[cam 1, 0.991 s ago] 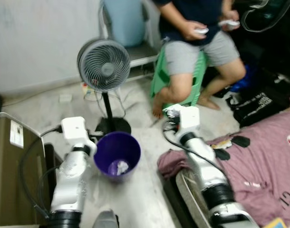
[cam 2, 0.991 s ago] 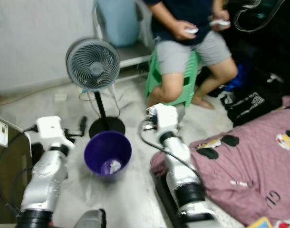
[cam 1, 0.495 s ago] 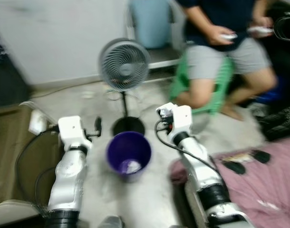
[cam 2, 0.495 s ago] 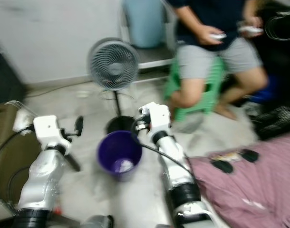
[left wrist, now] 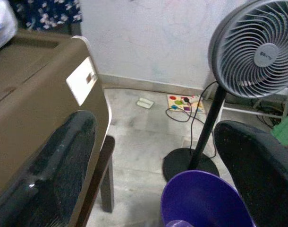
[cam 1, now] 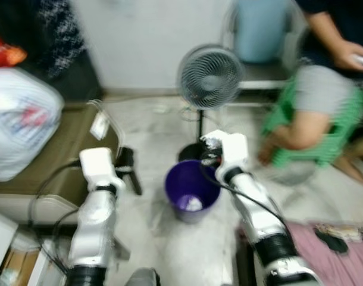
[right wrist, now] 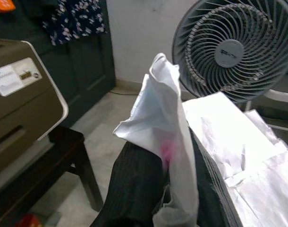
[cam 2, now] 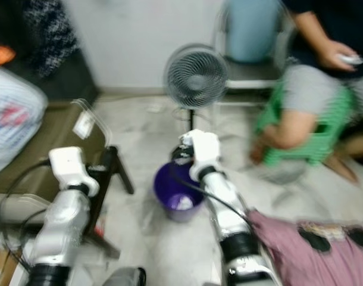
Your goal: Clean up the room
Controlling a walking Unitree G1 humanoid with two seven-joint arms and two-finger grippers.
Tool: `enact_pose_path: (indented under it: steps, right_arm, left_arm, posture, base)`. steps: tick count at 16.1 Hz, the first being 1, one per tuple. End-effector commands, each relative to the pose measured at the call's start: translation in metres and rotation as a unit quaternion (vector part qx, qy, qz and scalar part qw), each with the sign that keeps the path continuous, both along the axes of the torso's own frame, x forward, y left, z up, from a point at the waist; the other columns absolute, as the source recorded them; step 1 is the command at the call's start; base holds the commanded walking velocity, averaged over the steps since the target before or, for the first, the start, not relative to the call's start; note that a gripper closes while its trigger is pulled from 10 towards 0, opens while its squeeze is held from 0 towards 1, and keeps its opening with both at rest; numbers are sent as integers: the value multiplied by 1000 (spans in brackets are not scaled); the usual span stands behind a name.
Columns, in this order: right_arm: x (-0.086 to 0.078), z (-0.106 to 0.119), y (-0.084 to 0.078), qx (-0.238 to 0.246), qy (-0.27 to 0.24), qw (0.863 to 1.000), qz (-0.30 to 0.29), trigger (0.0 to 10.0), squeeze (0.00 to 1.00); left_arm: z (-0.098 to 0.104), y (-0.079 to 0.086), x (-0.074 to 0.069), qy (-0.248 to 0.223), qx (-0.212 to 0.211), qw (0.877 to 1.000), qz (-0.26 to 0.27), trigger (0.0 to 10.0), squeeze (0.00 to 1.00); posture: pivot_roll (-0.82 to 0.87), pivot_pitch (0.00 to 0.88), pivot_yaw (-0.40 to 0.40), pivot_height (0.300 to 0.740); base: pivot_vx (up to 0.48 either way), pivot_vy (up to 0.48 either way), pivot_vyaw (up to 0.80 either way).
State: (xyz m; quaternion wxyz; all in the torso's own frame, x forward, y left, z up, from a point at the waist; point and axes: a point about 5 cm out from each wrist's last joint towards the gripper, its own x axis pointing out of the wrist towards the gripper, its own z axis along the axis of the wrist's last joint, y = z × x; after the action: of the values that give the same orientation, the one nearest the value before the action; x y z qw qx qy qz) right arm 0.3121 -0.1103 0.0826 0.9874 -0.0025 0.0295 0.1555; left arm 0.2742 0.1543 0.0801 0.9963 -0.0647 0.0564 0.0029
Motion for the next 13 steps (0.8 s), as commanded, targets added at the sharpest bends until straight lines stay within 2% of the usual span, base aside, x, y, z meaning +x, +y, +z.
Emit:
enact_pose_path:
  steps: [1, 13]
  right_arm:
    - [1, 4, 8, 7, -4, 1000, 9, 10000, 0]
    - [0, 4, 8, 11, 1, 1000, 4, 10000, 0]
  left_arm:
    - [4, 8, 1, -4, 9, 1000, 5, 10000, 0]
    - [8, 4, -1, -19, -3, 1000, -18, 10000, 0]
  posture:
    - [-30, 23, -3, 740]
    - [-29, 34, 1, 740]
  base:
    - [0, 0, 613]
    - [22, 0, 0]
